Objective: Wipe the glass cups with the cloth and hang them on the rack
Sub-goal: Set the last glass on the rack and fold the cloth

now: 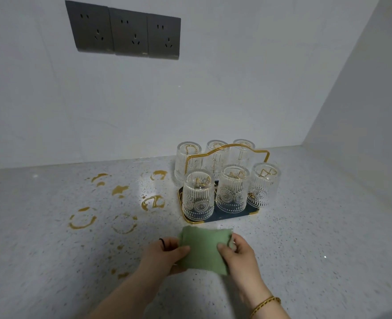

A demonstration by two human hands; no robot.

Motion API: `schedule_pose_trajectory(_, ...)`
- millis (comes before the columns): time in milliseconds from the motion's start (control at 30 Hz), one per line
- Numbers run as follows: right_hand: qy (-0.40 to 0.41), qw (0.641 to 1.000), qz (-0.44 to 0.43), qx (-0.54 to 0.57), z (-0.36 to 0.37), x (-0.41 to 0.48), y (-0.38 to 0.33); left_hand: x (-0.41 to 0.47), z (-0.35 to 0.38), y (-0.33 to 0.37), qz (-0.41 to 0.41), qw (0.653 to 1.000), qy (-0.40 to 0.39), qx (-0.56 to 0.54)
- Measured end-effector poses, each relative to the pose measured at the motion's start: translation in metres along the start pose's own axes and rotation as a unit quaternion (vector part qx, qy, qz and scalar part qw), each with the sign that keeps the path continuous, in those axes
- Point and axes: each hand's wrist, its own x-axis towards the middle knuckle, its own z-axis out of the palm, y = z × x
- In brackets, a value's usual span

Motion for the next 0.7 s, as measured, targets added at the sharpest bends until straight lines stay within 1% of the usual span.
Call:
schedule_pose_trajectory(100, 0.029, 0.996, -0.023, -0.075, -0.014, 0.016, 0.002, 0.007, 0.012, -0.014, 0.003, 0.998, -0.016, 0.062)
schedule_pose_trajectory(167, 0.047, 0.982, -0.055, -0.174, -0.024, 0.024, 0.008, 0.014, 0.017, -0.020, 0.051, 0.988, 0.014, 0.144)
schedule_pose_trajectory(200, 0.051, 0.967, -0.080, -0.235, -0.029, 0.026, 0.013, 0.016, 0.016, -0.024, 0.084, 0.976, 0.038, 0.197)
schedule_pose_trajectory(233, 0.050, 0.947, -0.111, -0.298, -0.031, 0.025, 0.019, 0.018, 0.014, -0.029, 0.123, 0.955, 0.051, 0.263)
schedule_pose_trajectory(267, 0.041, 0.922, -0.154, -0.352, -0.033, 0.023, 0.024, 0.018, 0.012, -0.032, 0.166, 0.923, 0.047, 0.345)
schedule_pose_trajectory(300, 0.032, 0.892, -0.208, -0.400, -0.032, 0.021, 0.030, 0.018, 0.009, -0.036, 0.202, 0.880, 0.024, 0.430)
schedule_pose_trajectory(333, 0.013, 0.860, -0.252, -0.443, -0.031, 0.020, 0.036, 0.017, 0.008, -0.040, 0.230, 0.842, 0.003, 0.489)
schedule_pose_trajectory(367, -0.007, 0.835, -0.283, -0.473, -0.029, 0.019, 0.044, 0.014, 0.007, -0.043, 0.252, 0.808, -0.018, 0.532)
schedule_pose_trajectory(400, -0.021, 0.810, -0.303, -0.501, -0.028, 0.019, 0.051, 0.015, 0.008, -0.047, 0.254, 0.788, -0.050, 0.559)
schedule_pose_trajectory(433, -0.024, 0.792, -0.317, -0.521, -0.027, 0.020, 0.056, 0.015, 0.009, -0.049, 0.257, 0.770, -0.068, 0.580)
schedule_pose_trajectory(500, -0.019, 0.777, -0.320, -0.542, -0.026, 0.024, 0.057, 0.015, 0.015, -0.049, 0.267, 0.724, -0.059, 0.633)
schedule_pose_trajectory(533, -0.016, 0.768, -0.323, -0.553, -0.029, 0.028, 0.056, 0.017, 0.018, -0.049, 0.273, 0.711, -0.065, 0.645)
schedule_pose_trajectory(567, -0.011, 0.760, -0.324, -0.564, -0.033, 0.032, 0.056, 0.013, 0.021, -0.045, 0.264, 0.707, -0.076, 0.652)
schedule_pose_trajectory(600, -0.004, 0.752, -0.325, -0.573, -0.036, 0.036, 0.055, 0.010, 0.023, -0.039, 0.241, 0.712, -0.092, 0.652)
schedule_pose_trajectory(633, -0.001, 0.752, -0.322, -0.575, -0.038, 0.040, 0.054, 0.011, 0.024, -0.037, 0.230, 0.730, -0.104, 0.635)
schedule_pose_trajectory(667, -0.002, 0.757, -0.318, -0.571, -0.040, 0.044, 0.055, 0.019, 0.027, -0.039, 0.246, 0.744, -0.092, 0.615)
schedule_pose_trajectory(700, -0.005, 0.764, -0.314, -0.564, -0.042, 0.046, 0.057, 0.023, 0.027, -0.042, 0.263, 0.748, -0.076, 0.605)
